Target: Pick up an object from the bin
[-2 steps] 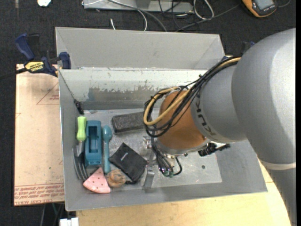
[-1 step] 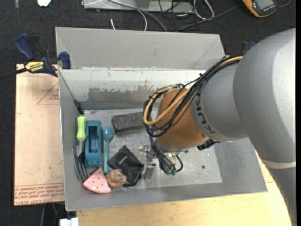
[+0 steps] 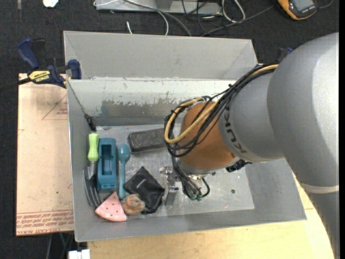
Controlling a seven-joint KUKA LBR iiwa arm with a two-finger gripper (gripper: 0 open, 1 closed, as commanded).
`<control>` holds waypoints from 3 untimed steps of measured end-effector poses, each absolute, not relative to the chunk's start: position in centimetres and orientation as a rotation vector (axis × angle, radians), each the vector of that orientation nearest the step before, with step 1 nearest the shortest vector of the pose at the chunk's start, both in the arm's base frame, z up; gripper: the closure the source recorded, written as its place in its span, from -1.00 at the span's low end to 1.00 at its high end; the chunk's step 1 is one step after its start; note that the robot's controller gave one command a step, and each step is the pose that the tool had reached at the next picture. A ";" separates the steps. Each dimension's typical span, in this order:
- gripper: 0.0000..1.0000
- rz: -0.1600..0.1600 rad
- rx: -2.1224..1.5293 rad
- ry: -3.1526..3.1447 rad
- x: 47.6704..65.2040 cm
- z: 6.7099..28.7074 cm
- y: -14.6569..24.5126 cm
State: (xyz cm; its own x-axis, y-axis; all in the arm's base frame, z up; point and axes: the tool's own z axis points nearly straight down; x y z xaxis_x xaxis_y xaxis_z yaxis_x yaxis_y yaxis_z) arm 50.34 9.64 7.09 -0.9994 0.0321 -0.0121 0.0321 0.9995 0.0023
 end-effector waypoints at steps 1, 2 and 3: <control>1.00 0.003 0.018 3.130 48.6 7.6 12.0; 1.00 0.002 -0.004 3.127 49.5 10.6 12.1; 1.00 0.003 0.039 3.135 48.8 7.5 12.3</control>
Offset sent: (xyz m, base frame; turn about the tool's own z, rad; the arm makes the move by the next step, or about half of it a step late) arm -0.0075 0.0240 0.0357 -0.0362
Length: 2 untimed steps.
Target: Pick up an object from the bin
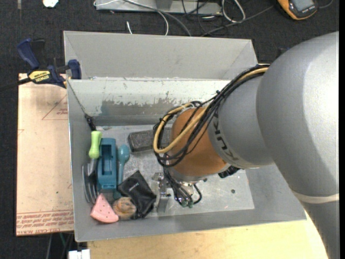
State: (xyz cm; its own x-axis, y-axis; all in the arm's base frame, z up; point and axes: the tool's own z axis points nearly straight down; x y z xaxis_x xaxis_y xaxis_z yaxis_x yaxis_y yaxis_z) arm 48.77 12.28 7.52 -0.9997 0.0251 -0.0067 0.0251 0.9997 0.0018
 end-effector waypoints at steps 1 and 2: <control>1.00 0.004 0.056 3.129 49.7 15.5 13.3; 1.00 0.005 0.011 3.129 49.1 11.1 15.1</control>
Offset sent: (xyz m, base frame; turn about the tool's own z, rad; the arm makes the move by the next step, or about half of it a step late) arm -0.0035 0.0367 -0.0039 -0.0339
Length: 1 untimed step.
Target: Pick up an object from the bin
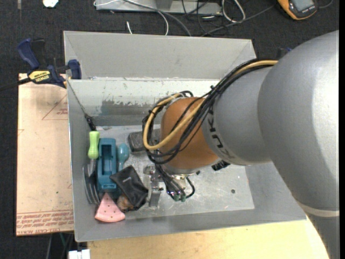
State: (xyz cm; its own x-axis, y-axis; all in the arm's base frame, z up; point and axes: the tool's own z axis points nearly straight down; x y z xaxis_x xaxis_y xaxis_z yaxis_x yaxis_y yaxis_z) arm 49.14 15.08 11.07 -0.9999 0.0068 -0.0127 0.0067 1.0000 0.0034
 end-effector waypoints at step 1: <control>1.00 0.009 -0.172 3.109 49.7 7.0 13.2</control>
Offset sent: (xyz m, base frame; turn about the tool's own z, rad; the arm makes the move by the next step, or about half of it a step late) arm -0.0099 0.0188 -0.0407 -0.0245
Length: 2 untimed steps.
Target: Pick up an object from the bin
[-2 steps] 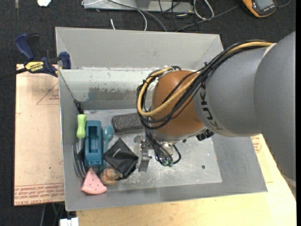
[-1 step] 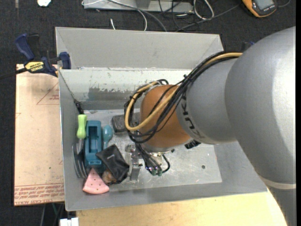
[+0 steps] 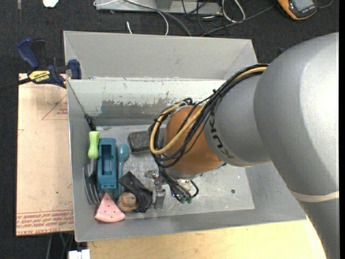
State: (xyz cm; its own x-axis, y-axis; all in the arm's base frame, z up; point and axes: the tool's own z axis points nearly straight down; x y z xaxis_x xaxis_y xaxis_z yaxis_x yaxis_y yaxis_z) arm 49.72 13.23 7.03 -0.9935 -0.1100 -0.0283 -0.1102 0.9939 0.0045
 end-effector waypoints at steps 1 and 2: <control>1.00 0.006 -0.033 3.129 48.5 7.0 16.4; 1.00 0.006 -0.025 3.130 48.5 14.2 16.9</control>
Offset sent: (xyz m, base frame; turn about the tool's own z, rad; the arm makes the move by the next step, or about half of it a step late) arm -0.0069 0.0415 0.2254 0.1016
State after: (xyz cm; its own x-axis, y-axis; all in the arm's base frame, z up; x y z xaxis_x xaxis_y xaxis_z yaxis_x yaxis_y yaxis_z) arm 48.52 16.90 14.18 -0.9998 -0.0162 -0.0116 -0.0163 0.9999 0.0037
